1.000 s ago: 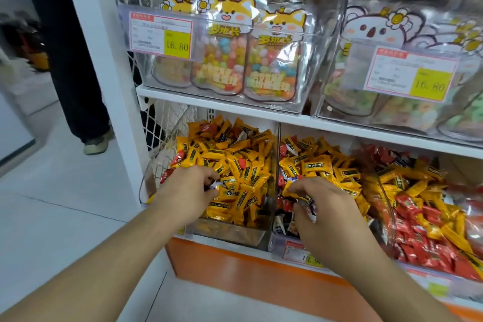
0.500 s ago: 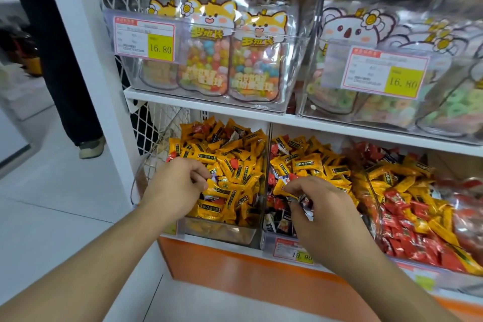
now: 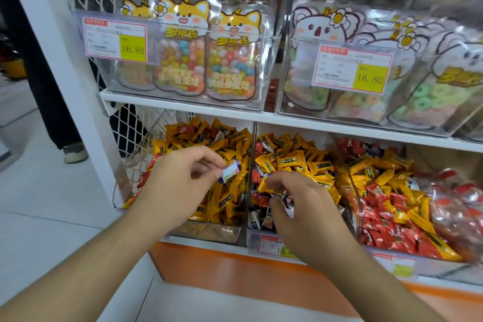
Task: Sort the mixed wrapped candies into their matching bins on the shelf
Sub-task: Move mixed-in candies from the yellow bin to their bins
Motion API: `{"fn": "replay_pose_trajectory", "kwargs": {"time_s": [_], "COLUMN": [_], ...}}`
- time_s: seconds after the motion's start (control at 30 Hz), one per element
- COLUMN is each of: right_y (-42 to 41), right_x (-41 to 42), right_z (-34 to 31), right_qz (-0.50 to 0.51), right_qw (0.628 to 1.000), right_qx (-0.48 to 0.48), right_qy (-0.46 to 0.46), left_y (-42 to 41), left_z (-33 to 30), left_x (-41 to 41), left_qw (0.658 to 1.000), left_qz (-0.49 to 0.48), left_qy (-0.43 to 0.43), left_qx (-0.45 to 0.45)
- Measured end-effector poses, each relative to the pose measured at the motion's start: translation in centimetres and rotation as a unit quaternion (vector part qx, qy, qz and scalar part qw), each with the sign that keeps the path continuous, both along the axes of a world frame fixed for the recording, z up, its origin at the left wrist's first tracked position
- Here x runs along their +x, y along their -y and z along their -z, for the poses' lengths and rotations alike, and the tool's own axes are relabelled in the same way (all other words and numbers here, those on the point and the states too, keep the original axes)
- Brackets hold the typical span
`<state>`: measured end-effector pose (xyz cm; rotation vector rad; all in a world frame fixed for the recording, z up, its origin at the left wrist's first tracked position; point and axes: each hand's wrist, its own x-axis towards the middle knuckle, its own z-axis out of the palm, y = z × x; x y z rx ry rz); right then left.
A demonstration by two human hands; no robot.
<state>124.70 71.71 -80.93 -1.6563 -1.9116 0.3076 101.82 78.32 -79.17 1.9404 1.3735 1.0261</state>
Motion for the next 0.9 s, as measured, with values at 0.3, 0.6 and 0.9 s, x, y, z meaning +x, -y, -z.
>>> {"fn": "replay_pose_trajectory", "kwargs": {"time_s": [0.3,0.6,0.9], "right_y": [0.4,-0.1,-1.0], "right_x": [0.6,1.9,-6.3], "right_z": [-1.5,-0.9,-1.5], "right_qz": [0.003,0.072,-0.075], "right_qw": [0.999,0.995,0.996], "right_qx": [0.007,-0.026,0.016], "right_qy": [-0.038,0.065,0.047], "left_y": [2.8,2.7,2.9], "left_z": [-0.6,0.6,0.8], "left_x": [2.8,-0.1,-8.2], "left_qw": [0.992,0.996,0.987], "left_qz": [0.122,0.034,-0.101], "left_qy": [0.022,-0.081,-0.113], "left_qx": [-0.031,-0.027,-0.061]}}
